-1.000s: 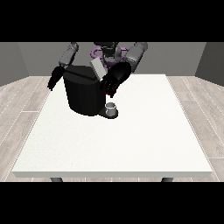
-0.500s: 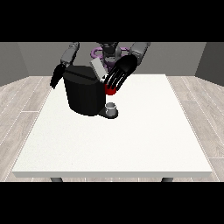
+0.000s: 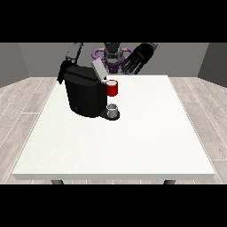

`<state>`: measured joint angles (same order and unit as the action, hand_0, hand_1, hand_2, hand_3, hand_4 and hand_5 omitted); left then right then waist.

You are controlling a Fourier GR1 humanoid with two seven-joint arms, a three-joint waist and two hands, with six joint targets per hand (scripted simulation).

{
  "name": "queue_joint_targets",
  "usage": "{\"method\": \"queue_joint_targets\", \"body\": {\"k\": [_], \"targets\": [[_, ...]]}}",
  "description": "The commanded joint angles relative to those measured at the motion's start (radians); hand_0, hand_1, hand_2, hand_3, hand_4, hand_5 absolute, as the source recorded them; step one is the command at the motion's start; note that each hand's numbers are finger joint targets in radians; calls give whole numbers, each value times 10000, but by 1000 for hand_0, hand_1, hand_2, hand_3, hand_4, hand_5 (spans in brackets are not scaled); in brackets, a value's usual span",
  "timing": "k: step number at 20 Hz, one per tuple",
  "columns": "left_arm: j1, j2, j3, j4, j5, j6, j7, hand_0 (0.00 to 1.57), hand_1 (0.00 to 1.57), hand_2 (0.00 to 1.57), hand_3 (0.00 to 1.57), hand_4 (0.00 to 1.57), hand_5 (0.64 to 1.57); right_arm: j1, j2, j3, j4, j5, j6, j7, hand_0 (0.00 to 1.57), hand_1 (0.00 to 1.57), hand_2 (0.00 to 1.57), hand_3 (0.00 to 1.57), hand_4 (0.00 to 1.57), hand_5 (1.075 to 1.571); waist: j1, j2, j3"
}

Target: Insert the coffee pod into the coffee machine and close the lid

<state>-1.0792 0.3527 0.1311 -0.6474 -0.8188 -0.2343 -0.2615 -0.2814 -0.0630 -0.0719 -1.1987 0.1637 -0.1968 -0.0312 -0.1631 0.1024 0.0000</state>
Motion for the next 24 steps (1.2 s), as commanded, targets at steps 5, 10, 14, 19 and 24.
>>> {"method": "queue_joint_targets", "body": {"k": [5, 10, 14, 19, 24], "targets": [[2518, -2460, 2772, 243, 3661, -227, -609, 0, 0, 0, 0, 408, 1571, 1535, -229, -494, 227, -358, 102, -306, 0, 0, 0, 0, 0, 1571, 1598, -2280, -35], [4209, -3374, 2612, 323, 3846, -183, -1121, 0, 0, 0, 0, 419, 1571, 1263, -4, -370, -410, -873, 630, -340, 0, 0, 0, 0, 0, 1571, 2305, -3382, -1], [4812, -3474, 2550, 292, 3953, -383, -699, 0, 0, 0, 0, 323, 1571, 893, -634, -201, -1041, -1303, 1873, 236, 0, 0, 0, 0, 0, 1571, 2503, -4098, 1], [5179, -3462, 2426, -573, 4395, -688, -318, 0, 0, 0, 0, 414, 1571, 573, -904, 149, -1366, -853, 1992, 216, 0, 0, 0, 0, 107, 1571, 2753, -3816, 2], [6006, -3517, 1894, -1673, 5116, -1076, 80, 0, 0, 0, 0, 429, 1571, -103, -1332, -493, -1086, -1089, 1983, 904, 0, 0, 0, 0, 0, 1571, 3300, -3739, 3]]}}
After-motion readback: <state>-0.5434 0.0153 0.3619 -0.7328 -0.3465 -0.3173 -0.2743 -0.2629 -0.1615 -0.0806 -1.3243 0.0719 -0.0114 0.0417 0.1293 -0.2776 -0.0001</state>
